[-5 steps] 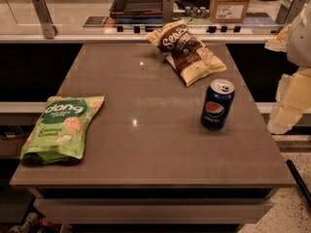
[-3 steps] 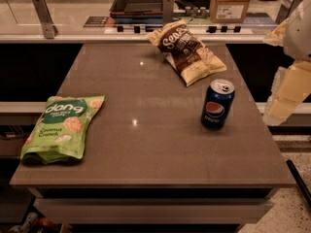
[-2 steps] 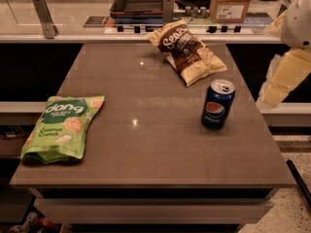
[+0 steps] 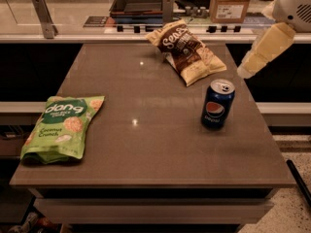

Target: Move brown chip bag near green rice chip bag

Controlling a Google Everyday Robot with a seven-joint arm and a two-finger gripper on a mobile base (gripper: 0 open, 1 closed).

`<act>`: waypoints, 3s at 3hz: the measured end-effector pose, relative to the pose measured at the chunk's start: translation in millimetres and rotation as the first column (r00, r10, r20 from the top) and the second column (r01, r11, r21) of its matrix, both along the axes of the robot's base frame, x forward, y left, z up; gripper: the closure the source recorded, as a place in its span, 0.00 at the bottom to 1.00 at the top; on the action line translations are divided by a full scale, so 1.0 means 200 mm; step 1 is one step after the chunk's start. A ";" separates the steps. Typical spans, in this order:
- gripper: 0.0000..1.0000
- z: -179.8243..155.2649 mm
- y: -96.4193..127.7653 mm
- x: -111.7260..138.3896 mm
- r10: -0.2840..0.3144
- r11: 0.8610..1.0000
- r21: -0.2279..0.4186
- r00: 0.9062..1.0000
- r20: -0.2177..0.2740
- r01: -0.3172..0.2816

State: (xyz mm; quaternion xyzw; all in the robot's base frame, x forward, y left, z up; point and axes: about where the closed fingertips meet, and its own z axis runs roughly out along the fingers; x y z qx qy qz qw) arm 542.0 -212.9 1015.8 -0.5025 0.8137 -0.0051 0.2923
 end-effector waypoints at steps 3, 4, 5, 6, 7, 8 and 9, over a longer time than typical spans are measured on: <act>0.00 0.08 0.02 0.52 -0.335 0.940 0.093 0.940 0.060 0.329; 0.00 0.02 0.02 0.66 -0.453 0.889 0.104 0.891 0.040 0.447; 0.00 -0.09 0.06 0.80 -0.495 0.862 0.128 0.869 -0.003 0.491; 0.00 -0.20 0.08 0.89 -0.509 0.847 0.158 0.860 -0.037 0.508; 0.00 -0.20 0.08 0.89 -0.509 0.847 0.158 0.860 -0.037 0.507; 0.00 -0.27 0.12 0.92 -0.490 0.855 0.154 0.869 -0.074 0.495; 0.00 -0.42 0.23 0.98 -0.455 0.871 0.137 0.879 -0.140 0.473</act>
Offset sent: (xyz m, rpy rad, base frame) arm 0.1142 -0.0019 0.0295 0.1133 -0.1081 -0.3991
